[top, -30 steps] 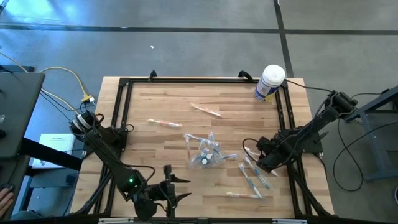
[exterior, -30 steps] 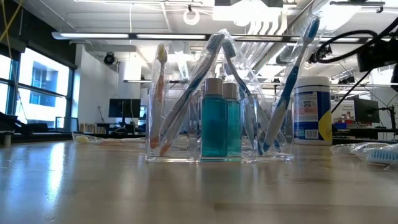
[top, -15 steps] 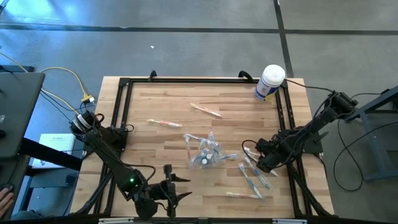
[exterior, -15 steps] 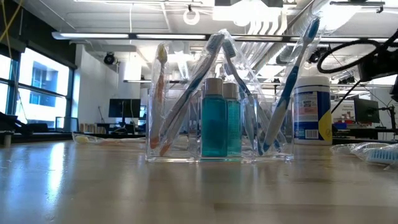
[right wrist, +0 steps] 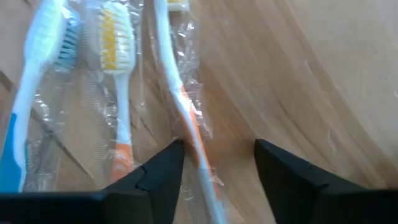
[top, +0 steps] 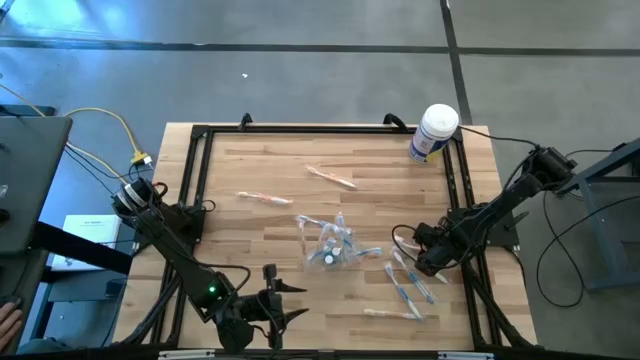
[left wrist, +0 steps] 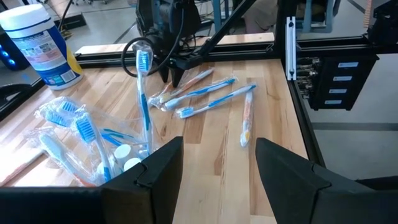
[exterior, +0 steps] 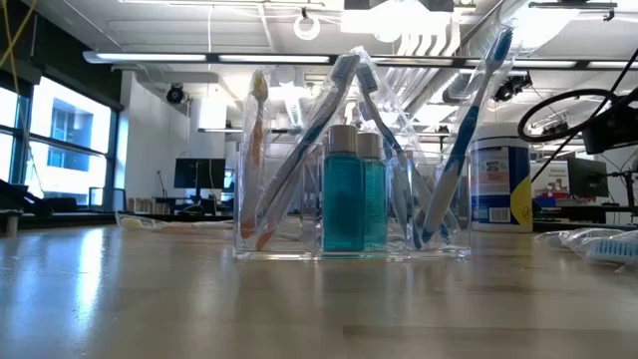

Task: Pick & Place toothbrushing station
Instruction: Put the orange toothbrush into the transparent organizer

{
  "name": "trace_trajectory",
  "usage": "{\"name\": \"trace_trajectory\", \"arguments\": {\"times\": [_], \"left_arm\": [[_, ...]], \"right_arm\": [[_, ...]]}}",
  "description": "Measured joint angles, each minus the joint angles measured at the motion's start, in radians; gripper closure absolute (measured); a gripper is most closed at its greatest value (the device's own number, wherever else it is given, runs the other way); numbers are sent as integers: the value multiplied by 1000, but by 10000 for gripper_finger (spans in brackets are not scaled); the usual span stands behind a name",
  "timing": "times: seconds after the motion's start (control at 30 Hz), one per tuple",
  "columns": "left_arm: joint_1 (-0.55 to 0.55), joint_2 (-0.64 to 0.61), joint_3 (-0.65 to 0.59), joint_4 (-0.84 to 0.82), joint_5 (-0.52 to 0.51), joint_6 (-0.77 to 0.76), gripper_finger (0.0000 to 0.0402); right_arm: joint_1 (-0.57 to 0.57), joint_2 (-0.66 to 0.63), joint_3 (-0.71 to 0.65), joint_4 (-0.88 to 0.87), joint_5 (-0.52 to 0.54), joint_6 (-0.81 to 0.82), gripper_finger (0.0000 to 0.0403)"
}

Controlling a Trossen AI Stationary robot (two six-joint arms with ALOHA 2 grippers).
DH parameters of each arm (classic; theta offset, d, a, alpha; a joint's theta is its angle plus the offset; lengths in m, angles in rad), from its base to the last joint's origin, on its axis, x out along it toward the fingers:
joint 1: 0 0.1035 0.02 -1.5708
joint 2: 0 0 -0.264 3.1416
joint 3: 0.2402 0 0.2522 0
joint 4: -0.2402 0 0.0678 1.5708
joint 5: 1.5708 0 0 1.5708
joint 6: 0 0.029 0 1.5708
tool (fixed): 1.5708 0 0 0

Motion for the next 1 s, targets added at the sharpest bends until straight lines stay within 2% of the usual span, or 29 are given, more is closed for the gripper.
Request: {"name": "trace_trajectory", "arguments": {"times": [0.1,0.23,0.3,0.5,0.7,0.87,1.0], "left_arm": [[0,0,0,-2,0,0,209],[0,0,0,-2,0,0,209],[0,0,0,-3,0,0,209],[0,0,0,-4,0,0,209],[0,0,0,-8,0,-1,209],[2,0,0,-8,0,-5,209],[16,3,0,-5,-2,-13,209]], "right_arm": [[0,1,-1,23,3,-14,269],[0,1,-3,59,10,-29,362],[0,1,-4,63,13,-46,386],[0,4,15,33,19,-47,391],[3,4,147,-77,102,-78,392],[56,4,305,-146,216,-125,392],[133,3,429,-153,382,-169,392]]}}
